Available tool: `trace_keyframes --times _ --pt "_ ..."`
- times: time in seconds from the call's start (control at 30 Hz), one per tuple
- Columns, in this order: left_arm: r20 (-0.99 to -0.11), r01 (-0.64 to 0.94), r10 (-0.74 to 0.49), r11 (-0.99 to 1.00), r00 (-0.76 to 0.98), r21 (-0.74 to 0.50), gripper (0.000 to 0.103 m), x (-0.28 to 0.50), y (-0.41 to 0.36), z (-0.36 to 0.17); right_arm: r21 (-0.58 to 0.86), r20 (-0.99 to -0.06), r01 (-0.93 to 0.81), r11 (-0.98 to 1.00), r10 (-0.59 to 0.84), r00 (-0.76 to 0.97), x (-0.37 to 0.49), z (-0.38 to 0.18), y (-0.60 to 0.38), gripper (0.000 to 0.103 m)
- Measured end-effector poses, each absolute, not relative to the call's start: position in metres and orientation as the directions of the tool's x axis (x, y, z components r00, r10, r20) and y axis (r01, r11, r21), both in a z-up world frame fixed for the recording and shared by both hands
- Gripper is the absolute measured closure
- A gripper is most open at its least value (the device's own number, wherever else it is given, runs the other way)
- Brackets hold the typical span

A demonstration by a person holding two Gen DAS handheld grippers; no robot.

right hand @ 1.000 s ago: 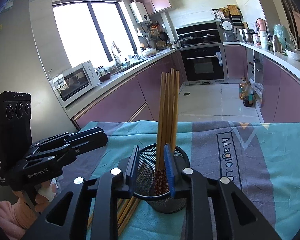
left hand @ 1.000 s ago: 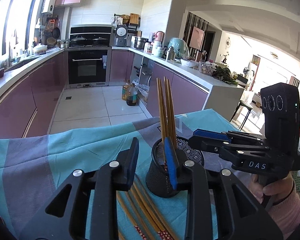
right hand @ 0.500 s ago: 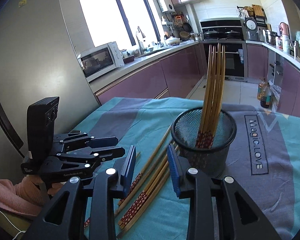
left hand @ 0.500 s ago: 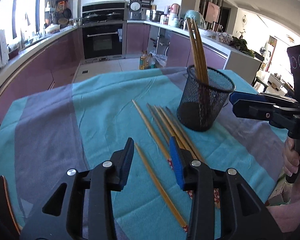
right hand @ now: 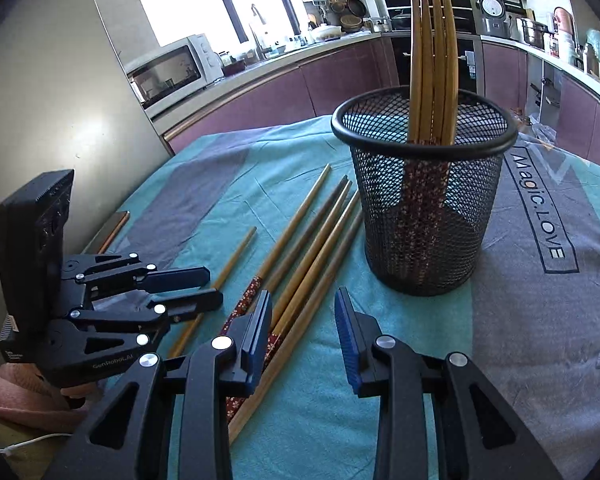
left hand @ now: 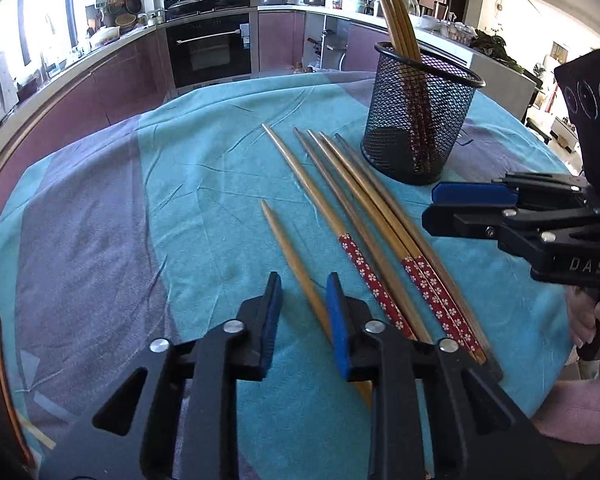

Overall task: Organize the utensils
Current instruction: 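Grasp a bamboo chopstick from the pile with the left tool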

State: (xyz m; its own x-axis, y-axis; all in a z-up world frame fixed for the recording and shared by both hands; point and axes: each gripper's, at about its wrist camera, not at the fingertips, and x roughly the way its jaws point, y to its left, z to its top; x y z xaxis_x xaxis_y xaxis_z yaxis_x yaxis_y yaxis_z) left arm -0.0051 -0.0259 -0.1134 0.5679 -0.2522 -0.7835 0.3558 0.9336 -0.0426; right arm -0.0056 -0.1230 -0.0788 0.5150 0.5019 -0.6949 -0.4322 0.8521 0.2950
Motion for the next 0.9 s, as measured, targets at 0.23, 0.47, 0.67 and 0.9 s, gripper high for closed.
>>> trace_keyframes --times 0.23,0.47,0.67,0.9 --pt "-0.782 0.312 -0.257 0.946 0.568 -0.084 0.094 0.010 -0.019 -0.113 0.280 -0.713 -0.412 0.867 0.475 0.516 0.003 -0.086 -0.119 0.073" --pt "-0.785 0.270 -0.242 0.958 0.570 -0.099 0.096 0.031 -0.015 -0.113 0.264 -0.727 -0.375 0.889 0.439 0.528 0.014 -0.089 -0.114 0.079" --pt "-0.789 0.238 -0.239 0.964 0.566 -0.121 0.096 0.046 -0.013 -0.115 0.255 -0.741 -0.366 0.895 0.424 0.521 0.021 -0.093 -0.109 0.082" --pt "-0.796 0.251 -0.236 0.962 0.557 -0.109 0.090 0.049 -0.014 -0.118 0.225 -0.757 -0.383 0.896 0.409 0.510 0.021 -0.092 -0.103 0.084"
